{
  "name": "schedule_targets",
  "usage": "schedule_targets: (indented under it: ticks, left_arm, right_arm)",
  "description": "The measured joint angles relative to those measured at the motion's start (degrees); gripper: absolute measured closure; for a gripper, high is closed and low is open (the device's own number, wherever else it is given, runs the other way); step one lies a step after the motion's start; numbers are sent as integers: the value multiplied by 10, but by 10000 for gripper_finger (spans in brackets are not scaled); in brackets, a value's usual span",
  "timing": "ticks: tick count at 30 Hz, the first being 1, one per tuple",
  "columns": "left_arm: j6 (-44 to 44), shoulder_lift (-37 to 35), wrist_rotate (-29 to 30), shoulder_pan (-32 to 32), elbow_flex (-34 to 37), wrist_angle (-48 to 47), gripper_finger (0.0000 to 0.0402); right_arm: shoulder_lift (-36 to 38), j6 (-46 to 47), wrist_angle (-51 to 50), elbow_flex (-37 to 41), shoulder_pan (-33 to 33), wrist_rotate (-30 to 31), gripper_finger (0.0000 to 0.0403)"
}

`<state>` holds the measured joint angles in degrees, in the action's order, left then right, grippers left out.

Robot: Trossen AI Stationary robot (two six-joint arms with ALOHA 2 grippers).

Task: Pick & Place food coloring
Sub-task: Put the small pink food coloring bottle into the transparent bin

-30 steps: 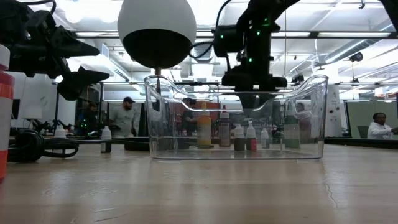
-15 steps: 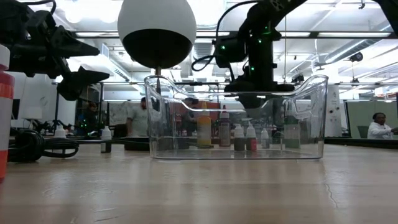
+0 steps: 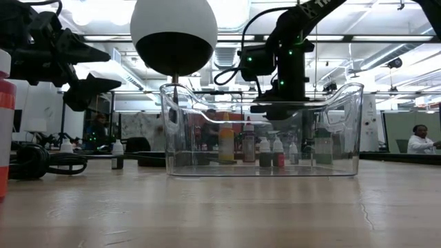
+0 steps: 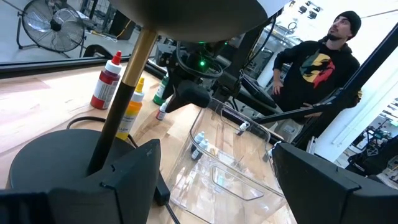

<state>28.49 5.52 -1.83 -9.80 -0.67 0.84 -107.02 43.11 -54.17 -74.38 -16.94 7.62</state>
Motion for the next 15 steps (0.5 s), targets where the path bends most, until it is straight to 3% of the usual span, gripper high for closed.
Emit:
schedule_targets:
  ticks: [15]
  left_arm:
    - [0, 0, 0, 0, 0, 0, 122]
  right_arm:
    - [0, 0, 23, 17, -2, -18, 147]
